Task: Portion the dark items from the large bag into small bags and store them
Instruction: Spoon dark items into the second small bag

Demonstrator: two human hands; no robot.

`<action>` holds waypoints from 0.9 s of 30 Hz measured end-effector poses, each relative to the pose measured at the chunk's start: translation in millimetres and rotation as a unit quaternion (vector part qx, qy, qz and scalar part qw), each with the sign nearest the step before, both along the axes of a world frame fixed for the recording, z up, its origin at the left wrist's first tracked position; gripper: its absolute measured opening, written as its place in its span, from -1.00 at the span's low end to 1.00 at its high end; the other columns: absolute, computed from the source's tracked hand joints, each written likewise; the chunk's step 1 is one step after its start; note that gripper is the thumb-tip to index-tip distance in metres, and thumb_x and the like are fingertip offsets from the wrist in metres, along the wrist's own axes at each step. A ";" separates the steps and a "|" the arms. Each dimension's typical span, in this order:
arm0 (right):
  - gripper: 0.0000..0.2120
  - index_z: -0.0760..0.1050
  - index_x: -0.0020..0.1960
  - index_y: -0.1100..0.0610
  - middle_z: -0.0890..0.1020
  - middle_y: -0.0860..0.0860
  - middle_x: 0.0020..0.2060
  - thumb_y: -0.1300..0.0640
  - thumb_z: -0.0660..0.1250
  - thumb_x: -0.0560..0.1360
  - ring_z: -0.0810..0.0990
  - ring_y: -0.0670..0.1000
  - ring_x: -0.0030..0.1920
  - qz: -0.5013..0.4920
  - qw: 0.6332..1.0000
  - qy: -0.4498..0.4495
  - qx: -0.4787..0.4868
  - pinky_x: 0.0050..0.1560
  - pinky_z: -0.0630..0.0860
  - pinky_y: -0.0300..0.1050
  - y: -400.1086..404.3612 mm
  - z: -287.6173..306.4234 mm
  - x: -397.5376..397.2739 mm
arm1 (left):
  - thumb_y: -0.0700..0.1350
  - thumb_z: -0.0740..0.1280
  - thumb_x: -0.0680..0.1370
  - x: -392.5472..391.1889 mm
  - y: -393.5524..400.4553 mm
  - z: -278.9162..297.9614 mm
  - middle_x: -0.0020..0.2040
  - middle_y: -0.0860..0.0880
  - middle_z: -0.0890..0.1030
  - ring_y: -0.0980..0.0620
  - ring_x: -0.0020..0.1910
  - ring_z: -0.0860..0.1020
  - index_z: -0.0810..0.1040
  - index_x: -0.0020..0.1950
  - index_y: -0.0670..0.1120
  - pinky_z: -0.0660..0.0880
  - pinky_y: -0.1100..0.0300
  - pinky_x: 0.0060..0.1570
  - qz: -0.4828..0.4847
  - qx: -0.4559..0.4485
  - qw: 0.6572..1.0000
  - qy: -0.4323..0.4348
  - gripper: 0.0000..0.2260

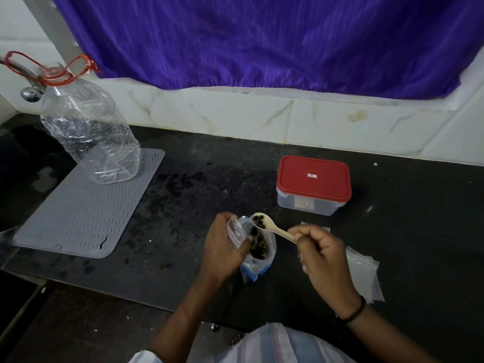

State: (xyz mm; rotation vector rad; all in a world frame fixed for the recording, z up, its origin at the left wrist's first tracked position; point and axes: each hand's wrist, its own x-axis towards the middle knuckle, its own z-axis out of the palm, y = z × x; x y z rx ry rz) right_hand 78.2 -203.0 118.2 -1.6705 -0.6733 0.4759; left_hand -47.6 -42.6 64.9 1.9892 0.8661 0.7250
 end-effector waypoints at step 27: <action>-0.77 0.59 -0.04 0.11 0.59 -0.01 -0.23 0.06 0.18 0.57 0.55 -0.05 -0.25 0.068 0.916 -0.360 -0.163 -0.26 0.56 -0.01 17.1 -16.9 13.1 | 0.01 0.47 0.49 4.7 3.0 -4.3 -0.05 0.08 0.56 0.17 -0.07 0.56 0.41 0.10 0.01 0.40 0.34 -0.23 0.086 -0.142 0.985 0.039 -0.69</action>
